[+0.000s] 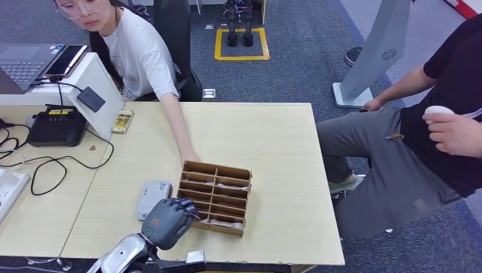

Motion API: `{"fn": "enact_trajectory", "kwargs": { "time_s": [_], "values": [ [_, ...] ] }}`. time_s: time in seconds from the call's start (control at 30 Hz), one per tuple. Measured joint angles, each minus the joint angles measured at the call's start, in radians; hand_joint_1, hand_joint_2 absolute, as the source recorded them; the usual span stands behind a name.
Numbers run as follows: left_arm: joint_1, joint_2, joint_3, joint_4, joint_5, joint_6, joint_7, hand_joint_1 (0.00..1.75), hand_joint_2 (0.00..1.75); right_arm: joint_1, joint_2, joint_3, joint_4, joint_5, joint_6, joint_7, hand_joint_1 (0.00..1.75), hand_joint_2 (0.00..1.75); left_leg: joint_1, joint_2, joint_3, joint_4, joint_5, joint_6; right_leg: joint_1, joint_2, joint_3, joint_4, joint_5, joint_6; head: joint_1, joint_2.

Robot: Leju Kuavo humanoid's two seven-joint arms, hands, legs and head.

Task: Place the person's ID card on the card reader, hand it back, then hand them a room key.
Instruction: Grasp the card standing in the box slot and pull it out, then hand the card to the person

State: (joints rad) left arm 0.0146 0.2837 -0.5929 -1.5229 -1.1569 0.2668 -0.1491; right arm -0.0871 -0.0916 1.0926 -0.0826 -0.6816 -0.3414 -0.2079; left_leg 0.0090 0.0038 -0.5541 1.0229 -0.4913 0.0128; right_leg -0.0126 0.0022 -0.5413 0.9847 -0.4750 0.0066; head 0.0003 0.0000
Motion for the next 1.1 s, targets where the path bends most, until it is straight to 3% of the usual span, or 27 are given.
{"fn": "enact_trajectory", "kwargs": {
  "time_s": [0.2,0.33,0.47,0.6,0.83,1.1],
  "values": [
    [0.001,-0.006,0.02,-0.003,0.078,-0.011,-0.032,1.75,1.75,-0.002,0.0,0.029,0.003,-0.026,0.0,-0.003,0.0,0.0,0.0,-0.001,0.0,0.0,0.0,0.0,0.0,-0.001,0.0,0.0,0.0,0.0,0.0,0.0],
    [-0.015,0.009,0.056,-0.069,0.219,-0.035,-0.077,1.75,1.75,-0.002,0.0,0.049,0.005,-0.042,0.0,-0.007,0.0,0.0,0.0,-0.001,-0.001,0.001,0.002,0.001,0.0,-0.001,-0.002,0.0,0.001,0.0,0.0,0.0],
    [-0.11,0.057,0.154,-0.207,0.36,-0.136,-0.105,1.75,1.75,-0.004,0.0,0.073,0.007,-0.062,0.0,-0.012,0.0,0.0,0.001,-0.003,-0.004,0.001,0.005,0.0,0.0,-0.003,-0.003,0.001,0.003,0.0,0.0,0.0],
    [-0.183,0.089,0.244,-0.3,0.388,-0.177,-0.121,1.75,1.75,-0.004,0.0,0.092,0.008,-0.077,0.0,-0.018,0.0,0.0,0.001,-0.003,-0.005,0.001,0.006,0.0,0.001,-0.003,-0.005,0.002,0.004,0.0,0.0,0.0],
    [-0.32,0.129,0.371,-0.382,0.433,-0.228,-0.106,1.75,1.75,-0.005,0.0,0.121,0.01,-0.097,0.001,-0.024,0.0,0.0,0.001,-0.003,-0.006,0.001,0.008,-0.001,0.001,-0.003,-0.006,0.002,0.005,-0.001,0.0,0.0],
    [-0.398,0.109,0.409,-0.312,0.35,-0.249,0.022,1.75,1.75,-0.013,0.006,0.154,0.01,-0.104,0.003,-0.008,0.0,0.0,0.0,-0.003,-0.006,0.002,0.008,-0.001,0.0,-0.003,-0.007,0.002,0.006,-0.001,0.0,0.0]
  ]
}}
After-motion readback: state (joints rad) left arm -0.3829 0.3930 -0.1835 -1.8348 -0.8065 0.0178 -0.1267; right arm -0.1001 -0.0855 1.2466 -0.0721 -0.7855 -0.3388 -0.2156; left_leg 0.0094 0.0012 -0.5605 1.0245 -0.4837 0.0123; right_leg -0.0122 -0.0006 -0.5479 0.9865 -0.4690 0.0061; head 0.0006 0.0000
